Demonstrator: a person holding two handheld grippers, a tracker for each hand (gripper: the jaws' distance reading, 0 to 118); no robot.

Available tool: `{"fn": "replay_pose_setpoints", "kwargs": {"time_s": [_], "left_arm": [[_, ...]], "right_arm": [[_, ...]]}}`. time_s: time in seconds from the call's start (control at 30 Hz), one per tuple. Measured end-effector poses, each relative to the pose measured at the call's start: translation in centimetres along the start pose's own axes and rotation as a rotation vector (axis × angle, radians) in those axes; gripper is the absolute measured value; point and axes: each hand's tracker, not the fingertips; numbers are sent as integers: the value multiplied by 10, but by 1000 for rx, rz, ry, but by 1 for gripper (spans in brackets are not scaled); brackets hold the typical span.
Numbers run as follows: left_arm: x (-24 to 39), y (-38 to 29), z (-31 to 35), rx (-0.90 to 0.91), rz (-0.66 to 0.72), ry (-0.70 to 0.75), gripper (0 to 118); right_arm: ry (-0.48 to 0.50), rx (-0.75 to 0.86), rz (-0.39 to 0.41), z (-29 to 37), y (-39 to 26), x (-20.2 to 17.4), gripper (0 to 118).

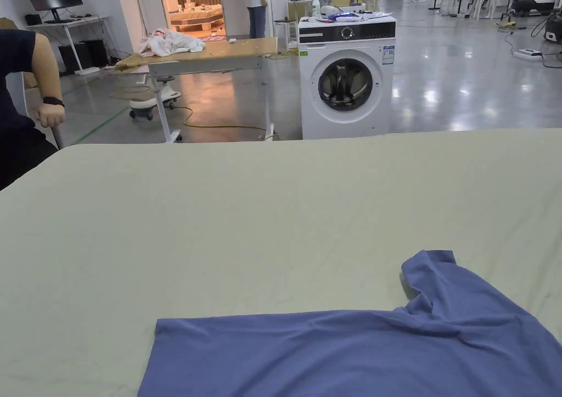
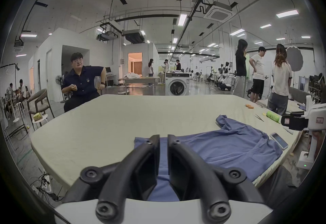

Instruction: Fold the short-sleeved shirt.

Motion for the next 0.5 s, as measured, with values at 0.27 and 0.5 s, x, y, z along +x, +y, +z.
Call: {"fn": "replay_pose_setpoints", "kwargs": {"time_s": [0.27, 0.5], "left_arm": [[-5, -1, 1, -31, 4, -14, 0], [-43, -10, -56, -134, 145, -119, 0]], "right_arm": [[25, -27, -42, -9, -3, 1, 0], [31, -44, -32, -16, -7, 3, 0]]}}
